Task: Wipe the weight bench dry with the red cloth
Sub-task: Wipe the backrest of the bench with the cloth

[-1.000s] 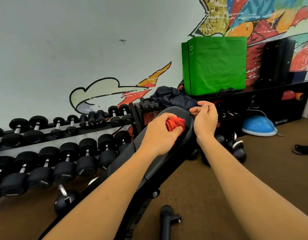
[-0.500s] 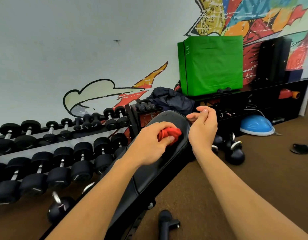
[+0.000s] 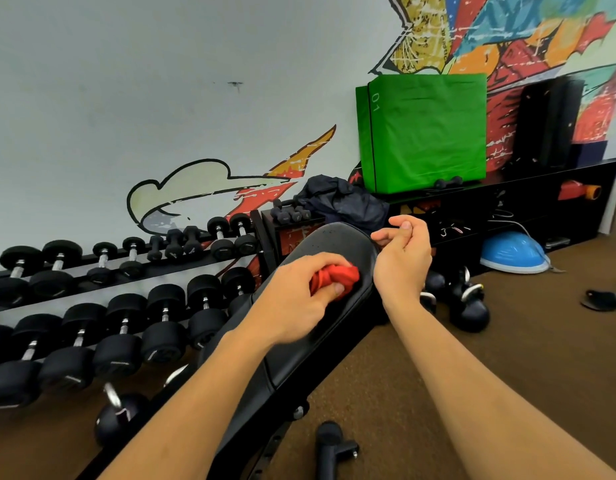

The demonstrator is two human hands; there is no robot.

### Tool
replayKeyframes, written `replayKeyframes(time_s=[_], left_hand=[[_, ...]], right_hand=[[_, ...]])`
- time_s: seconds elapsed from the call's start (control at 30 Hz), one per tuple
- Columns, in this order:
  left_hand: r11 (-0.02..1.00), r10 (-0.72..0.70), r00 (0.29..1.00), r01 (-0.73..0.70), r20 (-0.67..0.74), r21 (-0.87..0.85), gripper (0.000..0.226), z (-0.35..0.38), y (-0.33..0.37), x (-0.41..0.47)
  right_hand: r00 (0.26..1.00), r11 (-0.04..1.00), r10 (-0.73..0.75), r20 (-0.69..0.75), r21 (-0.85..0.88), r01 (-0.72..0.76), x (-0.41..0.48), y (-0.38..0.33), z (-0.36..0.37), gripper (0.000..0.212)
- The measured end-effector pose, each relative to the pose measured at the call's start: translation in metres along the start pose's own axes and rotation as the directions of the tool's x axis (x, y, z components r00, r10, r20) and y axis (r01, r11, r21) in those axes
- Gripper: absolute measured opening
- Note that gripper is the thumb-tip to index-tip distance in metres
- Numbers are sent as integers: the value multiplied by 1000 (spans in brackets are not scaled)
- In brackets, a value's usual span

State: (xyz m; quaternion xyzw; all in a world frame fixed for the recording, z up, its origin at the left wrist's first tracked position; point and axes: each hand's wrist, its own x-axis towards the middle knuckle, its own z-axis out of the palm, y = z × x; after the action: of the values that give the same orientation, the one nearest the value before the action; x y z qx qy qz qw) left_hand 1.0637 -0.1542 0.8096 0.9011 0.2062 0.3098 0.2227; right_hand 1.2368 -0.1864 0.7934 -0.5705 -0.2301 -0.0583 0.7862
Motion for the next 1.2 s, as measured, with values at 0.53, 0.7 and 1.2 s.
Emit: replayKeyframes(time_s=[0.53, 0.7, 1.2], left_hand=[[999, -29, 999, 29, 15, 18, 25, -8, -10, 2], [999, 26, 995, -25, -99, 20, 29, 14, 1, 10], [999, -30, 999, 31, 33, -29, 26, -9, -11, -1]], right_hand=[[1000, 1000, -1, -2, -26, 1, 0, 0, -1, 28], [1000, 999, -13, -12, -31, 12, 0, -1, -2, 28], [965, 946, -242, 105, -194, 259, -7, -12, -9, 27]])
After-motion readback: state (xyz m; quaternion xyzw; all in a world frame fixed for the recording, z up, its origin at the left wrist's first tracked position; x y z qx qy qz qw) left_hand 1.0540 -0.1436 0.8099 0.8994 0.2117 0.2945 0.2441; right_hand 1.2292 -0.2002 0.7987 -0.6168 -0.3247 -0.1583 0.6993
